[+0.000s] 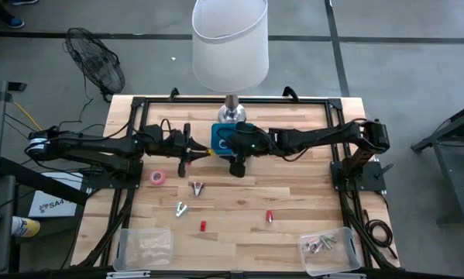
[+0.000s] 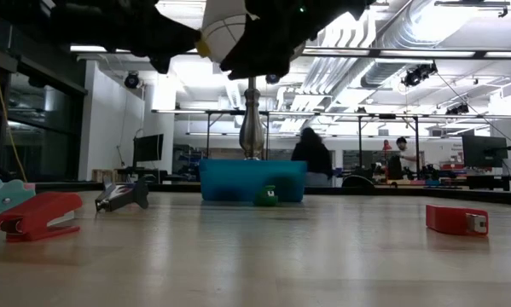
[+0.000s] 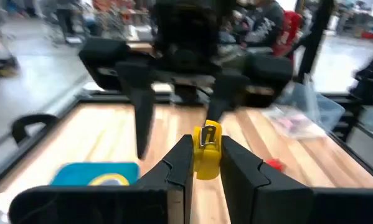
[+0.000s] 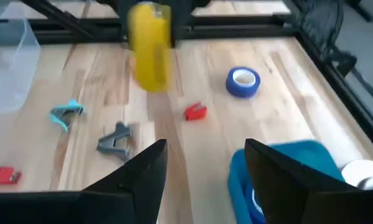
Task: Pick and place Stapler, Stapler remover, tape
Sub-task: Put the yellow stapler into the left transparent bin
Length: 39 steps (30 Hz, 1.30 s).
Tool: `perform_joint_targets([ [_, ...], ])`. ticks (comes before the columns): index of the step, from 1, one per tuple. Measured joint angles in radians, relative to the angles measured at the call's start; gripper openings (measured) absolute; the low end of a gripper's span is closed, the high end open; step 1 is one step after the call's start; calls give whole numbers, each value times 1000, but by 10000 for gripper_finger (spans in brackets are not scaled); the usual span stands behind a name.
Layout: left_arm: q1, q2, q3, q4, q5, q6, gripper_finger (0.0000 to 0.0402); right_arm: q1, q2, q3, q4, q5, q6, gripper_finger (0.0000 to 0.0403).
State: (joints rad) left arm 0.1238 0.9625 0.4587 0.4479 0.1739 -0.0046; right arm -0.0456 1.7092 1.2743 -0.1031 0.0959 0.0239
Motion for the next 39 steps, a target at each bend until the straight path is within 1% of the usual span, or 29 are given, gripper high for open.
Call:
perform_joint_targets([
  [4, 0, -37, 0, -89, 78, -25, 54, -1, 0, 0, -65, -15, 5, 206],
  [10, 0, -124, 0, -250, 280, -71, 53, 0, 0, 0, -162, -43, 4, 206],
  [13, -1, -172, 0, -342, 355, -111, 53, 0, 0, 0, -186, -43, 3, 206],
  [14, -8, -187, 0, -370, 368, -125, 53, 0, 0, 0, -193, -43, 3, 206],
  [18, -70, -239, 0, -472, 365, -168, 53, 0, 0, 0, -209, -43, 7, 206],
  [21, -144, -262, 0, -537, 321, -220, 53, 0, 0, 0, -218, -43, 23, 206],
  [26, -304, -269, 0, -605, 209, -324, 53, 0, 0, 0, -233, -43, 24, 206],
  [32, -531, -264, 0, -678, 32, -495, 53, 0, 0, 0, -268, -47, 32, 206],
  [39, -785, -258, 0, -683, -187, -719, 53, 0, 0, 0, -283, -49, 32, 206],
])
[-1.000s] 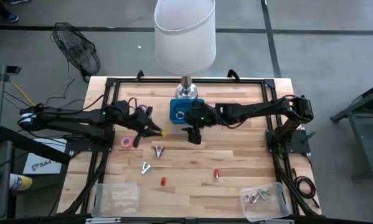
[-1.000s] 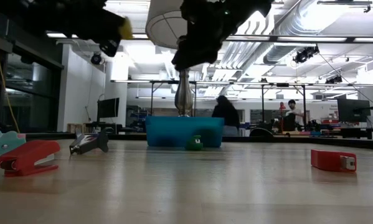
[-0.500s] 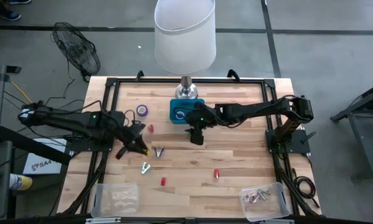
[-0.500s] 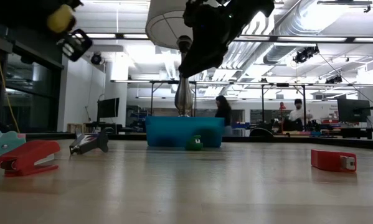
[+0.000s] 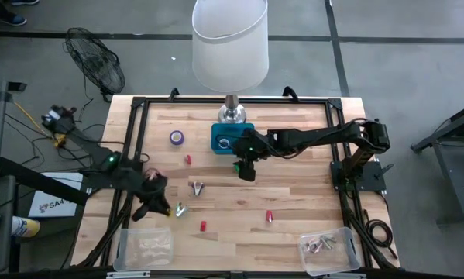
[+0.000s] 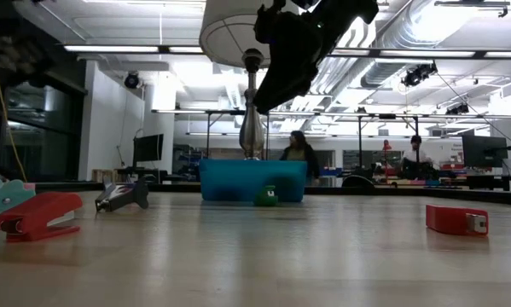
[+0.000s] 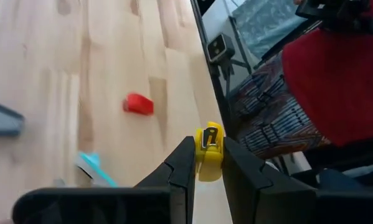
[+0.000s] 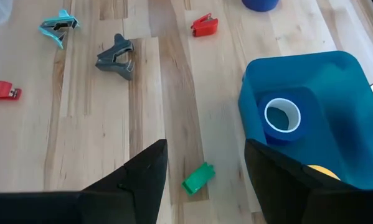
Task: Pick and place Stapler, Stapler remover, tape
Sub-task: Put the yellow stapler into the left transparent bin
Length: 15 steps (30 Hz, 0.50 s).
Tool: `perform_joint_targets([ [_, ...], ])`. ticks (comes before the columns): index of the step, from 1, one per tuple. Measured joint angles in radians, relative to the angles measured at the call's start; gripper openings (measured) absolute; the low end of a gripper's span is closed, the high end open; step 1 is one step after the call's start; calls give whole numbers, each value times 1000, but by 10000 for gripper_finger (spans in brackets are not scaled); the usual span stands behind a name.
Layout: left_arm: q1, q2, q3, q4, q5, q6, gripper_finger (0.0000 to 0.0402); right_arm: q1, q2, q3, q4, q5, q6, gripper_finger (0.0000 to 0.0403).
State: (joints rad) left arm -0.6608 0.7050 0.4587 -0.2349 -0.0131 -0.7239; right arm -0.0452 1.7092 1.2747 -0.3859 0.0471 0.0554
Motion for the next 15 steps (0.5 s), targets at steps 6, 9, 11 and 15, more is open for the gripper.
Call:
perform_joint_targets([
  [6, -179, 66, 0, 0, -113, -197, 53, 0, 0, 0, -2, 0, -4, 207],
  [9, -244, 126, 0, 13, -120, -306, 53, 0, 0, 0, -7, 1, -9, 206],
  [11, -279, 170, 0, 43, -120, -359, 53, 0, 0, 0, -13, 1, -10, 207],
  [15, -324, 256, 26, 75, -120, -433, 53, 0, 0, 0, -23, 1, -11, 206],
])
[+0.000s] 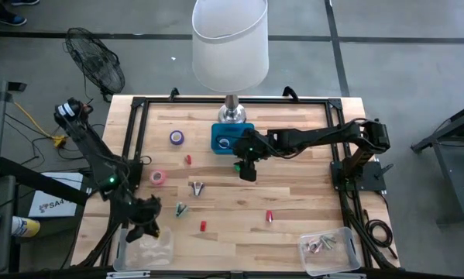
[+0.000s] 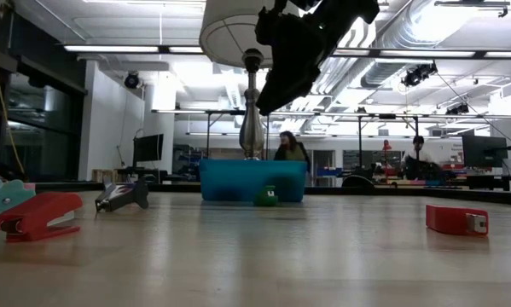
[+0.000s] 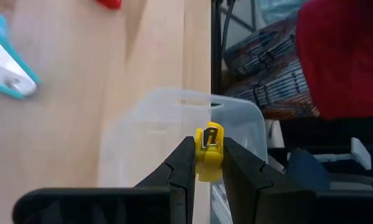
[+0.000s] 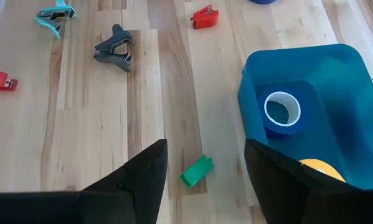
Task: Pick and place Stapler, Stapler remover, tape
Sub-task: Put the yellow stapler into the left transparent bin
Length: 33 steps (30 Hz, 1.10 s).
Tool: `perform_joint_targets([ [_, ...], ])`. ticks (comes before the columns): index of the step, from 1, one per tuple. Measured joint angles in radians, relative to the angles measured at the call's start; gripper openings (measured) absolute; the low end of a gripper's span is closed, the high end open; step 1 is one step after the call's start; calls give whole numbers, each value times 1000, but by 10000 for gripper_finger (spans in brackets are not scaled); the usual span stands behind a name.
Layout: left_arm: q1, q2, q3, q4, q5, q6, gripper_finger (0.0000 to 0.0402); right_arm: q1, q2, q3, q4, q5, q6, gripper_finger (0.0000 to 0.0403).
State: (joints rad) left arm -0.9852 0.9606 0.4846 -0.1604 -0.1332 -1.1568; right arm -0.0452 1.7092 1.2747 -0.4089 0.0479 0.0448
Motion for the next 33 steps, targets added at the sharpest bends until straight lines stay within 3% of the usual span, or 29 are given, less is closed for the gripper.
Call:
perform_joint_targets([
  [6, -3, 133, 111, -93, 13, -23, 53, 0, 0, 0, -3, -2, 0, 207],
  [12, -3, 276, 189, -219, 127, -133, 60, 0, 0, 0, -14, -31, 2, 207],
  [16, -3, 332, 211, -206, 147, -185, 69, 0, 0, 0, -32, -36, 17, 207],
  [26, -3, 346, 221, -204, 123, -260, 73, 0, 0, 0, -207, -52, 183, 207],
  [33, -3, 346, 221, -217, 123, -230, 84, 0, 0, 0, -327, -56, 310, 207],
])
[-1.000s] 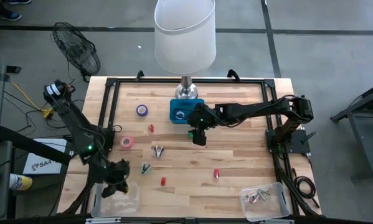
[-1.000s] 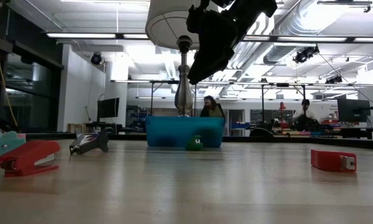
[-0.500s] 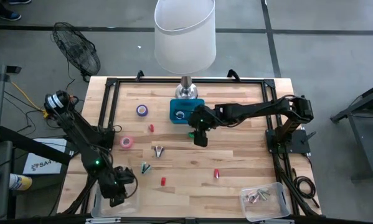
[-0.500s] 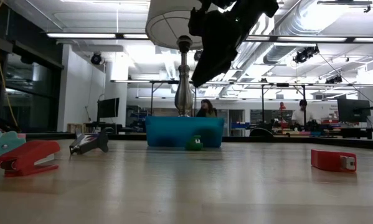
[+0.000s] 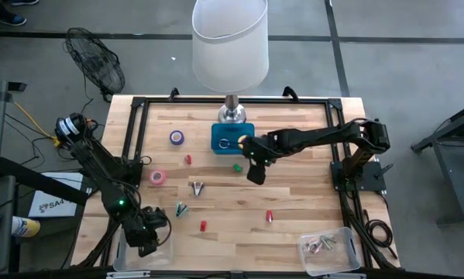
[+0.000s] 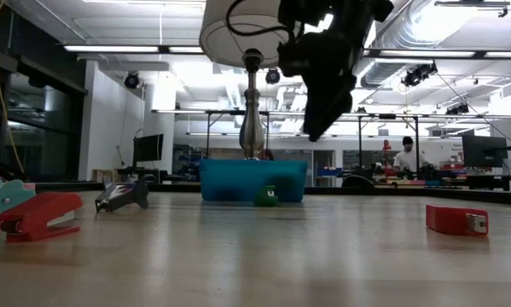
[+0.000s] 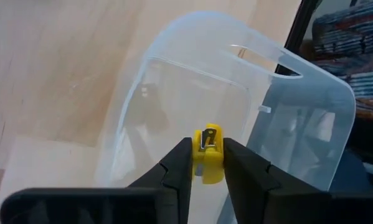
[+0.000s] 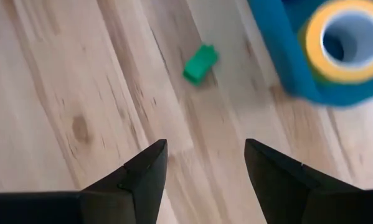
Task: Pick and place Stapler, Stapler remover, tape
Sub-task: Put the yellow stapler into the left transparent bin, then put the right red stapler into the left transparent bin
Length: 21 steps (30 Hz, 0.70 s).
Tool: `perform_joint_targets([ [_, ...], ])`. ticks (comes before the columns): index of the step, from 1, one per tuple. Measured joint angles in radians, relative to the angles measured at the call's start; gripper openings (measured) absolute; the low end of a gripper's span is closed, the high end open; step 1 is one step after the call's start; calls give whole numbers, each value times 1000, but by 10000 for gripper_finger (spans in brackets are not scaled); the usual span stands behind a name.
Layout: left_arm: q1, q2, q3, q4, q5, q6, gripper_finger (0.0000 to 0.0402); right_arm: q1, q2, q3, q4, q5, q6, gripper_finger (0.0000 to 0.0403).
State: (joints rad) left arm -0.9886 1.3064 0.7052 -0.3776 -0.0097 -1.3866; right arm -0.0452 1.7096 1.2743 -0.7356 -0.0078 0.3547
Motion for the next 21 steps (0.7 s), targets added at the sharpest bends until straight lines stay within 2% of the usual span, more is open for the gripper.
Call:
perform_joint_targets([
  [5, 0, 0, 0, 1, 6, 25, 146, 2, 0, 0, -54, -45, 161, 207],
  [9, 0, -4, 0, 8, 101, 72, 202, 21, 0, 0, -85, -70, 378, 207],
  [12, 0, -6, 0, 9, 165, 107, 232, 43, 0, 0, -88, -69, 428, 207],
  [17, 0, -52, 16, -1, 177, 206, 249, 80, 0, 0, -117, -74, 516, 207],
  [21, 0, -124, 64, -135, 114, 280, 249, 113, 0, 0, -195, -51, 630, 207],
])
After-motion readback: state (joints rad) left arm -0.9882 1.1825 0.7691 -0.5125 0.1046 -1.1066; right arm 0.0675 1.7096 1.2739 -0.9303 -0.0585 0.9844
